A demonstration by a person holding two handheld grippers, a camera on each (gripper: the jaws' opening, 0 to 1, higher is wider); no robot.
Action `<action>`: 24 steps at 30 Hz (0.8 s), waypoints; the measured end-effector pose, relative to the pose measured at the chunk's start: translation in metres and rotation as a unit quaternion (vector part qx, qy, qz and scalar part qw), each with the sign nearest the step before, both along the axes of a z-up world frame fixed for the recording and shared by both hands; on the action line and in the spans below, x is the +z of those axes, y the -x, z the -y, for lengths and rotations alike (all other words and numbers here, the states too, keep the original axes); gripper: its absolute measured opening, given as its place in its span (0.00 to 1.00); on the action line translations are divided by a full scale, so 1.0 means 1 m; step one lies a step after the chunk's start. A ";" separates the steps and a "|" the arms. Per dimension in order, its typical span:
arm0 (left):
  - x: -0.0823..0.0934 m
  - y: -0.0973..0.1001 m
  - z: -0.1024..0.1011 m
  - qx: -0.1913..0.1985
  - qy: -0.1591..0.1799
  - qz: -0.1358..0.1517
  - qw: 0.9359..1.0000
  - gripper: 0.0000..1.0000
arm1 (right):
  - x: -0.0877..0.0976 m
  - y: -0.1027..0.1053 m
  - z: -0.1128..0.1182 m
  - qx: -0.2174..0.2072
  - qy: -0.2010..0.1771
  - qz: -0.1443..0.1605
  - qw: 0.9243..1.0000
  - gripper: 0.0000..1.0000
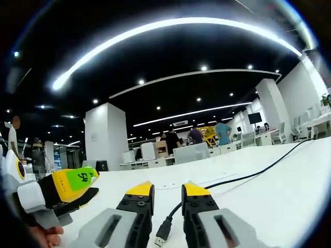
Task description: Find the data cable on the table. Grasp the USB connector end of the cable and insert it into the USB port on the table
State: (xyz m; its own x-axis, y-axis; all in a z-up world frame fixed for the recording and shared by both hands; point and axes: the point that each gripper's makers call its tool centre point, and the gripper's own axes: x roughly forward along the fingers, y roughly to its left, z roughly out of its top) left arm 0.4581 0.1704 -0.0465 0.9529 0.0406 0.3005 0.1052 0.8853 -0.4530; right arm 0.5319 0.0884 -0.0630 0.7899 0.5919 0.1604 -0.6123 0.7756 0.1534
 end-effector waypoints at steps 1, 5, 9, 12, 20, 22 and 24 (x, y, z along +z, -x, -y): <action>0.000 0.000 0.002 -0.002 -0.003 -0.001 1.000 0.46 | 0.000 0.000 -0.001 0.002 0.000 0.001 1.000 0.23; 0.001 -0.001 0.007 -0.011 -0.015 0.000 1.000 0.45 | -0.002 0.004 -0.005 0.007 0.020 0.004 1.000 0.25; 0.000 -0.003 0.006 -0.002 -0.032 -0.007 0.999 0.44 | 0.002 0.004 -0.007 0.005 0.020 0.016 1.000 0.33; 0.001 -0.003 0.004 -0.001 -0.029 -0.003 1.000 0.41 | 0.013 0.005 -0.008 0.028 -0.031 0.007 0.999 0.31; -0.004 -0.005 0.006 -0.002 -0.028 -0.013 1.000 0.42 | 0.016 -0.013 0.015 0.023 0.021 -0.028 0.999 0.30; -0.007 -0.007 0.009 -0.005 -0.040 -0.025 0.999 0.41 | 0.017 -0.016 0.021 0.026 0.021 -0.034 0.999 0.26; -0.010 -0.008 0.011 -0.009 -0.045 -0.030 0.998 0.40 | 0.014 -0.015 0.025 0.035 0.023 -0.053 0.998 0.27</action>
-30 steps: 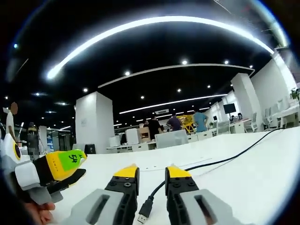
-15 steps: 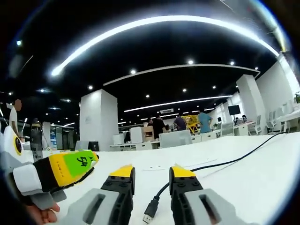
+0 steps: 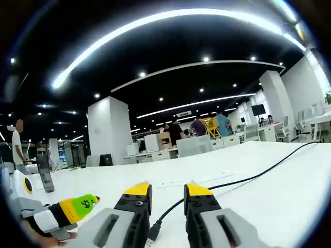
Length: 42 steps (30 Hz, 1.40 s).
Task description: Find the data cable on the table. Grasp the USB connector end of the cable and insert it into the USB port on the table
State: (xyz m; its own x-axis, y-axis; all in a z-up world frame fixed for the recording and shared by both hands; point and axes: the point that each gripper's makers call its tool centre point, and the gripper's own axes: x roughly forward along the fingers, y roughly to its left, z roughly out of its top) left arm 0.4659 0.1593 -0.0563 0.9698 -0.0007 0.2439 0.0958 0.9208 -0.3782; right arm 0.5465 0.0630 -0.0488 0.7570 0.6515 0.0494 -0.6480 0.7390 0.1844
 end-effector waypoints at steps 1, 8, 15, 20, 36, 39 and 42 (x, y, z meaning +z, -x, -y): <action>-0.001 0.000 0.001 -0.002 -0.001 -0.002 1.000 0.40 | -0.002 0.000 0.002 0.000 0.005 -0.008 1.000 0.27; -0.014 -0.004 0.008 -0.009 -0.025 -0.040 0.999 0.41 | -0.006 0.015 0.010 0.029 0.002 -0.068 0.997 0.27; -0.015 -0.003 0.011 -0.012 -0.032 -0.046 0.998 0.42 | 0.001 0.024 0.015 0.033 0.015 -0.056 0.998 0.26; -0.011 -0.001 0.011 -0.019 -0.008 -0.037 0.999 0.37 | 0.006 0.014 0.002 0.039 0.062 -0.036 0.997 0.26; -0.013 0.000 0.015 -0.021 -0.012 -0.045 0.999 0.44 | -0.018 -0.033 -0.034 0.044 -0.137 -0.214 0.966 0.23; -0.014 0.000 0.015 -0.019 -0.013 -0.051 0.998 0.44 | -0.040 -0.033 -0.036 0.073 -0.160 -0.288 0.941 0.22; -0.014 0.000 0.017 -0.024 -0.012 -0.050 0.998 0.43 | -0.054 -0.035 -0.039 0.085 -0.144 -0.332 0.928 0.22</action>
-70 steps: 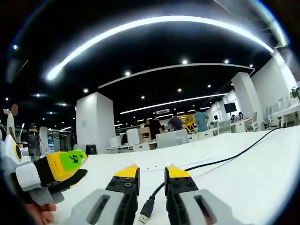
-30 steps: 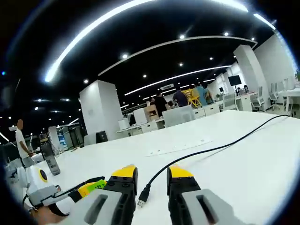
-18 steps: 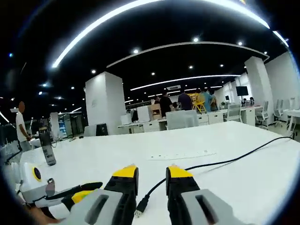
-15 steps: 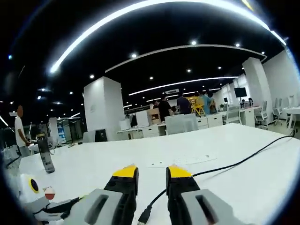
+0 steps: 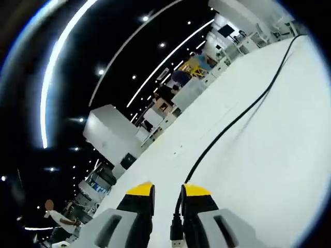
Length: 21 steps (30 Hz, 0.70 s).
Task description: Find the data cable on the table. Grasp the USB connector end of the cable and insert it into the USB port on the table
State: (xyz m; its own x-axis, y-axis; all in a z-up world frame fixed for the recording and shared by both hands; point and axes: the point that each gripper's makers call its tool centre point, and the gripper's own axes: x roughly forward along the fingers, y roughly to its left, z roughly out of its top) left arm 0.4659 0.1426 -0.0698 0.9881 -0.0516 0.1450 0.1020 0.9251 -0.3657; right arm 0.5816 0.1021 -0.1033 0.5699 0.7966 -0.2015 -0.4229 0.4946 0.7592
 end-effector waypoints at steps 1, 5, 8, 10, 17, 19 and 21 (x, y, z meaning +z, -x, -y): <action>0.000 0.000 0.000 -0.001 0.000 0.000 1.000 0.43 | -0.006 0.000 -0.002 0.006 0.004 -0.013 1.000 0.22; 0.000 0.000 0.002 -0.004 -0.004 -0.001 1.000 0.43 | -0.020 0.000 -0.010 0.024 0.011 -0.041 0.999 0.22; 0.001 0.001 0.005 -0.010 -0.006 -0.001 1.000 0.42 | -0.032 0.002 -0.021 0.037 0.022 -0.049 0.998 0.22; 0.001 0.001 0.007 -0.014 -0.009 -0.001 1.000 0.42 | -0.033 0.004 -0.025 0.044 0.017 -0.053 0.998 0.19; 0.001 0.000 0.012 -0.025 -0.014 0.001 1.000 0.41 | -0.023 0.009 -0.025 0.054 -0.032 -0.053 0.997 0.06; 0.002 -0.001 0.013 -0.031 -0.010 0.003 0.999 0.37 | -0.017 0.009 -0.024 0.055 -0.064 -0.061 0.995 0.06; 0.007 0.000 0.019 -0.048 -0.002 0.016 0.999 0.33 | -0.008 0.010 -0.023 0.063 -0.103 -0.066 0.991 0.05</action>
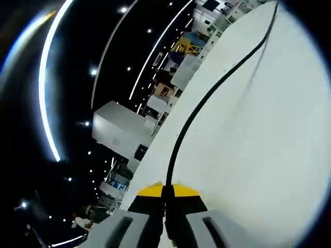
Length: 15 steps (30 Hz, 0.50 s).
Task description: Find the data cable on the table. Grasp the USB connector end of the cable and insert it into the USB port on the table
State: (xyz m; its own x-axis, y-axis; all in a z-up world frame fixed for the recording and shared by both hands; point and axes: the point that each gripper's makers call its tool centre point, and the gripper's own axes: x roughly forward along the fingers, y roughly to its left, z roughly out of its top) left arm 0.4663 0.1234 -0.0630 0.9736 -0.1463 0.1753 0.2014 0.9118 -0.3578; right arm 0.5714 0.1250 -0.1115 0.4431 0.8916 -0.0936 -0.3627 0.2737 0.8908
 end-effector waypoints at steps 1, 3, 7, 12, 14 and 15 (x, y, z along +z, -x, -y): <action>0.003 0.001 0.006 -0.018 0.007 0.006 1.000 0.33 | 0.006 0.002 0.000 0.005 -0.024 -0.009 1.000 0.05; 0.004 0.003 0.013 -0.039 0.015 0.006 0.999 0.35 | 0.024 0.006 0.003 0.020 -0.078 -0.006 0.997 0.05; 0.003 0.002 0.018 -0.048 0.007 0.005 0.999 0.55 | 0.062 0.013 0.018 0.042 -0.143 0.050 0.988 0.05; 0.006 0.005 0.037 -0.127 0.077 0.003 0.989 0.55 | 0.080 0.039 0.028 0.106 -0.122 0.143 0.977 0.05; 0.005 0.008 0.047 -0.163 0.101 -0.005 0.981 0.55 | 0.092 0.049 0.032 0.127 -0.144 0.162 0.968 0.05; 0.005 0.009 0.053 -0.180 0.109 -0.010 0.978 0.55 | 0.098 0.054 0.033 0.141 -0.156 0.165 0.964 0.05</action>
State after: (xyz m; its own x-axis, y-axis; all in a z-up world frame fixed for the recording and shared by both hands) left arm 0.4573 0.0708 -0.0584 0.8697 -0.4412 0.2213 0.4856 0.6844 -0.5439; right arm 0.5171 0.0916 -0.0139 0.1386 0.9429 0.3030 -0.6612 -0.1396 0.7371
